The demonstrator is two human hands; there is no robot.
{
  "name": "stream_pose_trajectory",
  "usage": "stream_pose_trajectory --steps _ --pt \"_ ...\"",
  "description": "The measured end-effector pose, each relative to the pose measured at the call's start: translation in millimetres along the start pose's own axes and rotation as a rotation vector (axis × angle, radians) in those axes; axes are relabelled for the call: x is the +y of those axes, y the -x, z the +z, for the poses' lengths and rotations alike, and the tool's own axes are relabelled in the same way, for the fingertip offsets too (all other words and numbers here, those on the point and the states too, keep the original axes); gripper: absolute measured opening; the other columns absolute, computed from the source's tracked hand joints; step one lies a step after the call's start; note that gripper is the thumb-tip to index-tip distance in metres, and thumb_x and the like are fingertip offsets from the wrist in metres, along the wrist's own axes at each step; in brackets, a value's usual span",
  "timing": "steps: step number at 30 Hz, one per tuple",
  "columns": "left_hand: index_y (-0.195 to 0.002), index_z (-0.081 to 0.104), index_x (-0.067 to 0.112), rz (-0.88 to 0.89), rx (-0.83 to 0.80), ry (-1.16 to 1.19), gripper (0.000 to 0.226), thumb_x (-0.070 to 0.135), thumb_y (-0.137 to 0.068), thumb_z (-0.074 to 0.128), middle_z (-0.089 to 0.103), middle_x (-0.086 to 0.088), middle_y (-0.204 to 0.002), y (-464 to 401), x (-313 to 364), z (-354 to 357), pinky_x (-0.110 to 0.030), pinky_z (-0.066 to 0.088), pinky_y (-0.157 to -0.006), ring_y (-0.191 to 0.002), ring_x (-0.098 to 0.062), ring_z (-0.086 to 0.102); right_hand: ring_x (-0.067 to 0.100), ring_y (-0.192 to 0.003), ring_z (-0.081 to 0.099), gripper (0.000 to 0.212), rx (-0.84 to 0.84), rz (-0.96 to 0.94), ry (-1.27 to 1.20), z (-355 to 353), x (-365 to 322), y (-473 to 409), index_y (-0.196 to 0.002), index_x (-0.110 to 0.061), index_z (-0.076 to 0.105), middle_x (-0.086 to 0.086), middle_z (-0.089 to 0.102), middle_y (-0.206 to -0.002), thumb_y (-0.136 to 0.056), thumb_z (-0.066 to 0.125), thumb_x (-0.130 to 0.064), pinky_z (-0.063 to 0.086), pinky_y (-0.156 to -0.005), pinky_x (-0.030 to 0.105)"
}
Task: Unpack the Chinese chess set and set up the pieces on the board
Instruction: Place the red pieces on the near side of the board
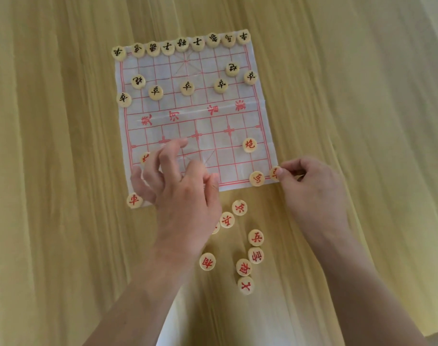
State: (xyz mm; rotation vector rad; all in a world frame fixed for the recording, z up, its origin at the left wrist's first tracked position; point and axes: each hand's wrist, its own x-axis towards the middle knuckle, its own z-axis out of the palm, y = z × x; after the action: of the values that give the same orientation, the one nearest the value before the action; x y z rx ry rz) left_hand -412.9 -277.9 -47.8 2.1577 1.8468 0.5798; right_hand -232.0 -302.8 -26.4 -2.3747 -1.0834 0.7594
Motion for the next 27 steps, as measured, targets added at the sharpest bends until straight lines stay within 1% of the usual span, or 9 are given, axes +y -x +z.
stream_pose_trajectory --steps 3,5,8,12,16,22,27 --pt "-0.075 0.057 0.022 -0.017 -0.005 -0.006 0.018 0.032 -0.087 0.065 0.038 -0.003 -0.143 -2 4 2 -0.067 0.023 -0.104 -0.134 -0.027 0.021 0.007 -0.076 0.057 0.007 -0.034 0.002 -0.002 1 0 -1 -0.089 -0.024 0.068 -0.015 0.061 -0.077 -0.090 0.063 -0.028 0.048 -0.072 0.031" --pt "-0.075 0.057 0.022 -0.021 -0.005 -0.010 0.019 0.034 -0.088 0.065 0.038 -0.003 -0.142 -3 6 3 -0.066 0.023 -0.104 -0.134 -0.027 0.020 0.009 -0.079 0.058 0.007 -0.043 -0.008 0.018 2 -1 -1 -0.090 -0.024 0.068 -0.014 0.063 -0.080 -0.091 0.062 -0.028 0.050 -0.076 0.034" --pt "-0.076 0.057 0.023 -0.020 -0.013 -0.010 0.018 0.035 -0.089 0.063 0.034 -0.001 -0.142 -2 10 5 -0.067 0.024 -0.103 -0.134 -0.027 0.019 0.012 -0.085 0.058 0.008 -0.043 -0.042 0.075 3 -2 -1 -0.089 -0.023 0.065 -0.011 0.062 -0.086 -0.091 0.060 -0.028 0.048 -0.081 0.037" --pt "-0.076 0.055 0.024 -0.034 -0.002 -0.010 0.018 0.035 -0.088 0.064 0.034 0.000 -0.142 1 10 6 -0.067 0.023 -0.104 -0.134 -0.026 0.019 0.014 -0.086 0.054 0.006 -0.045 -0.039 0.136 3 -1 -2 -0.086 -0.025 0.061 -0.008 0.052 -0.092 -0.091 0.059 -0.029 0.045 -0.087 0.038" --pt "-0.076 0.054 0.025 -0.048 -0.002 0.008 0.019 0.035 -0.088 0.065 0.035 0.000 -0.143 4 8 4 -0.066 0.022 -0.105 -0.134 -0.025 0.018 0.011 -0.085 0.054 0.003 -0.019 -0.053 0.105 2 -1 0 -0.090 -0.026 0.062 -0.009 0.052 -0.095 -0.091 0.059 -0.029 0.047 -0.087 0.037" --pt "-0.081 0.058 0.029 -0.092 -0.021 -0.029 0.016 0.042 -0.091 0.061 0.035 0.001 -0.143 12 -1 -7 -0.060 0.015 -0.110 -0.137 -0.025 0.021 0.012 -0.086 0.056 0.013 0.103 -0.127 0.006 -6 -5 14 -0.103 -0.024 0.062 -0.011 0.053 -0.100 -0.093 0.057 -0.030 0.049 -0.087 0.040" --pt "-0.085 0.062 0.032 -0.123 -0.046 -0.047 0.013 0.044 -0.090 0.059 0.036 0.000 -0.144 23 -12 -19 -0.062 0.018 -0.108 -0.137 -0.028 0.022 0.012 -0.086 0.055 0.014 0.072 -0.183 -0.019 -4 -10 31 -0.106 -0.025 0.061 -0.012 0.049 -0.099 -0.094 0.056 -0.030 0.048 -0.087 0.040"
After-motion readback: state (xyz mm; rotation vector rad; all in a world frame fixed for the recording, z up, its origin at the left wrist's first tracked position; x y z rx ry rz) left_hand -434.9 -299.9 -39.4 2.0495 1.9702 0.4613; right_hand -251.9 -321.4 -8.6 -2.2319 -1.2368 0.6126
